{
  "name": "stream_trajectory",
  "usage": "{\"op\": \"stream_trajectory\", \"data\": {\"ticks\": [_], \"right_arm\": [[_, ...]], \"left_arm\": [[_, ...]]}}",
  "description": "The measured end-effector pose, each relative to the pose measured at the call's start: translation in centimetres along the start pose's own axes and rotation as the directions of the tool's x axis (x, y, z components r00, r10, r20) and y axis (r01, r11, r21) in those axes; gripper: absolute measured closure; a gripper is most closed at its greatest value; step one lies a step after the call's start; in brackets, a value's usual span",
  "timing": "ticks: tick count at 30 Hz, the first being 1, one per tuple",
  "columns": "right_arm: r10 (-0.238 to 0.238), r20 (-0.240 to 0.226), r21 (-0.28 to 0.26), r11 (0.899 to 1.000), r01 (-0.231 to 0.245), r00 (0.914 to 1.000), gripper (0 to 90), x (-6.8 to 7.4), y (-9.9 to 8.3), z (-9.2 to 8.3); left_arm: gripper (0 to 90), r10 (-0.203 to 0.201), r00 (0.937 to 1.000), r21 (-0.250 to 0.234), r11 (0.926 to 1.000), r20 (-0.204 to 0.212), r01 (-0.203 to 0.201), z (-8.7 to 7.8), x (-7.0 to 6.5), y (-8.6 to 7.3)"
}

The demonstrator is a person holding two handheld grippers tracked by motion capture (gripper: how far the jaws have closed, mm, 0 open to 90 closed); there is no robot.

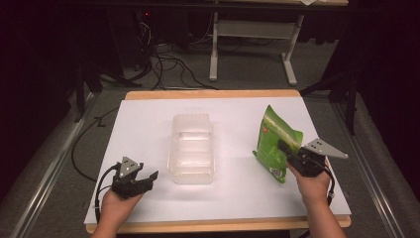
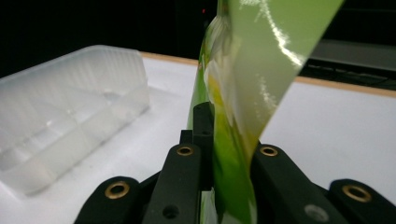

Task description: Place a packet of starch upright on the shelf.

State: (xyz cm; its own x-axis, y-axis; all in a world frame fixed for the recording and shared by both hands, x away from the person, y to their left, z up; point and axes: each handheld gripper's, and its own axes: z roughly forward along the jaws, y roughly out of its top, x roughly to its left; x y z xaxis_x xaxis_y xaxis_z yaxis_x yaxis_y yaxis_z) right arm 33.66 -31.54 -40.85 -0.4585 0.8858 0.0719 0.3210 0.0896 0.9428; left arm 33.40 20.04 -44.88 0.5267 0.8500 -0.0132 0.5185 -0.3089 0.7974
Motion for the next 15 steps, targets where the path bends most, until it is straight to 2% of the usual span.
{"op": "stream_trajectory", "data": {"ticks": [3, 4, 5, 6, 7, 8, 13, 14, 15], "right_arm": [[0.011, -0.009, -0.015, 1.0, -0.012, 0.9999, 83.7, 0.0, 0.1, -0.1], [0.012, -0.024, -0.031, 0.999, -0.012, 0.9997, 78.1, 0.2, 0.3, -0.3], [0.012, -0.024, -0.031, 0.999, -0.012, 0.9997, 78.1, 0.2, 0.3, -0.3], [-0.004, -0.017, -0.041, 0.999, 0.003, 0.9998, 71.6, 0.4, 0.5, -0.6], [-0.004, -0.017, -0.041, 0.999, 0.003, 0.9998, 71.6, 0.4, 0.5, -0.6], [-0.001, -0.011, -0.05, 0.999, 0.001, 0.9999, 67.3, 0.4, 0.7, -0.7], [0.004, 0.003, -0.063, 0.998, -0.004, 1.0, 67.0, 0.4, 0.7, -0.9], [0.008, 0.011, -0.068, 0.998, -0.007, 0.9999, 74.0, 0.3, 0.8, -1.1], [0.008, 0.011, -0.068, 0.998, -0.007, 0.9999, 74.0, 0.3, 0.8, -1.1]], "left_arm": [[36.8, 0.003, 1.0, 0.003, 1.0, -0.002, -0.003, 0.0, 0.1, 0.0], [36.8, 0.002, 1.0, 0.005, 1.0, -0.002, -0.002, 0.0, 0.1, 0.0], [36.8, 0.002, 1.0, 0.005, 1.0, -0.002, -0.002, 0.0, 0.1, 0.0], [36.8, -0.001, 1.0, 0.006, 1.0, 0.0, 0.001, 0.1, 0.0, 0.0], [36.8, -0.001, 1.0, 0.006, 1.0, 0.0, 0.001, 0.1, 0.0, 0.0], [36.8, 0.002, 1.0, 0.004, 1.0, 0.001, -0.002, 0.1, 0.0, 0.0], [36.8, 0.004, 1.0, 0.004, 1.0, 0.0, -0.004, 0.0, 0.1, 0.0], [36.8, 0.003, 1.0, 0.005, 1.0, -0.001, -0.003, 0.0, 0.1, 0.0], [36.8, 0.003, 1.0, 0.005, 1.0, -0.001, -0.003, 0.0, 0.1, 0.0]]}}
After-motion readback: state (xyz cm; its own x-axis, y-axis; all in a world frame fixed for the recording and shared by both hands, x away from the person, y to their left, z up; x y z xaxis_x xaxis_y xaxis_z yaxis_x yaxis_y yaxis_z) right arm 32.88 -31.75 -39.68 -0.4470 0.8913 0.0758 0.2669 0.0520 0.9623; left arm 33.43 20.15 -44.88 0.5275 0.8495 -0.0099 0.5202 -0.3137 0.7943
